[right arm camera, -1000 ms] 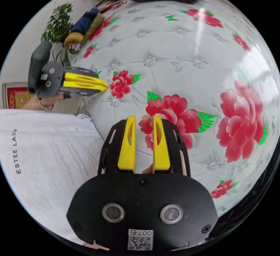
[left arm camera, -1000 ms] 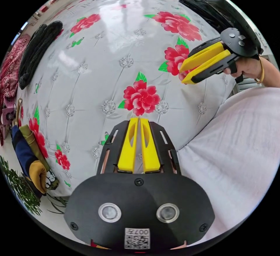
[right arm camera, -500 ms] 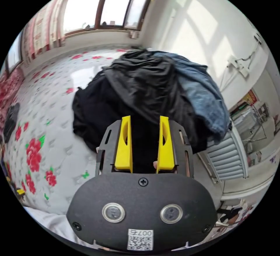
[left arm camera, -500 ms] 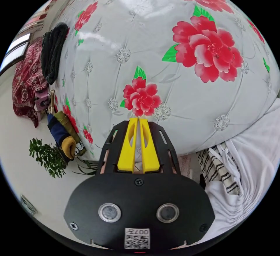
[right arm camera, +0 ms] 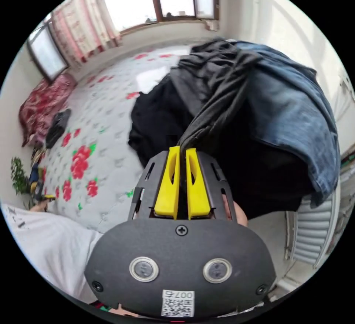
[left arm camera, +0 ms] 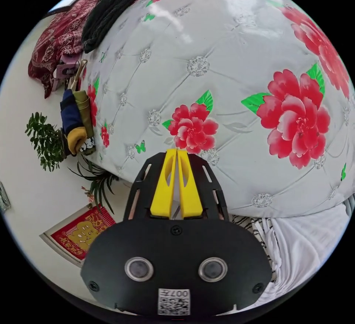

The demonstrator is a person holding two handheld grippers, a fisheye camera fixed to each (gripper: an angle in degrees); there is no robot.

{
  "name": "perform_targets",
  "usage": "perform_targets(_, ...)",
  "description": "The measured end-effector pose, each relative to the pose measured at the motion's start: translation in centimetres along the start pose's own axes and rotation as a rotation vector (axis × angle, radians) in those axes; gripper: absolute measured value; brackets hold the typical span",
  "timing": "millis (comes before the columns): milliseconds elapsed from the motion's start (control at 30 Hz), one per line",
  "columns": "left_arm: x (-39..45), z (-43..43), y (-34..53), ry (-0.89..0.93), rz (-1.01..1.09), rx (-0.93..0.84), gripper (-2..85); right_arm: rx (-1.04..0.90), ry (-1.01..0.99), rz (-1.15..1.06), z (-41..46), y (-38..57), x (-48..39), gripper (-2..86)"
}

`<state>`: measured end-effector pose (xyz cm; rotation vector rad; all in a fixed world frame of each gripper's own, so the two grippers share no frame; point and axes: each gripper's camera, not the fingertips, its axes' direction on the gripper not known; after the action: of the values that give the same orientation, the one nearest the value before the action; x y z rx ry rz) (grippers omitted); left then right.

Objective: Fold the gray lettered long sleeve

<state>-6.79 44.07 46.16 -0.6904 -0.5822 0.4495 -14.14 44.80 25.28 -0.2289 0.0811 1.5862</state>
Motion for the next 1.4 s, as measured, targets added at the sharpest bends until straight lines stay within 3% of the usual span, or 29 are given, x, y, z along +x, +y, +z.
perform_targets(167,-2.5,-0.7,2.0,0.141,-0.056,0.099,-1.0,0.016,-0.266,-0.318,-1.1,2.8,-19.7,0.1)
perform_targets(400,-5.5,-2.5,5.3,0.199,-0.080,0.263,-1.0,-0.224,-0.784,-0.802,-0.3,7.8,-49.2,0.5)
perform_targets(500,-7.4,-1.7,6.3,0.239,-0.084,0.278,-1.0,-0.327,-0.801,-0.990,0.6,11.9,-59.0,1.3)
perform_targets(633,-9.7,0.3,7.2,0.281,-0.070,0.275,-1.0,-0.333,-0.846,-0.977,0.9,12.6,-62.1,2.7)
perform_targets(767,-11.6,1.9,7.6,0.336,-0.072,0.269,-1.0,-0.290,-0.670,-0.908,2.4,11.2,-59.9,4.3)
perform_targets(900,-13.1,3.0,7.7,0.370,-0.050,0.265,-1.0,-0.364,-0.540,-0.918,5.5,12.2,-59.3,5.7)
perform_targets(1133,-15.7,3.1,7.4,0.379,-0.021,0.278,-1.0,-0.523,-0.498,-1.140,11.4,19.8,-66.3,6.9)
perform_targets(1200,-16.2,3.2,7.4,0.373,-0.011,0.279,-0.9,-0.637,-0.398,-1.205,14.8,22.9,-68.6,5.9)
perform_targets(1267,-16.6,3.2,7.5,0.371,0.000,0.277,-0.9,-0.550,-0.355,-1.192,14.4,22.6,-69.0,4.0)
perform_targets(1400,-17.6,3.2,8.2,0.371,0.022,0.286,-0.5,-0.613,-0.463,-1.054,13.5,18.7,-68.2,1.2)
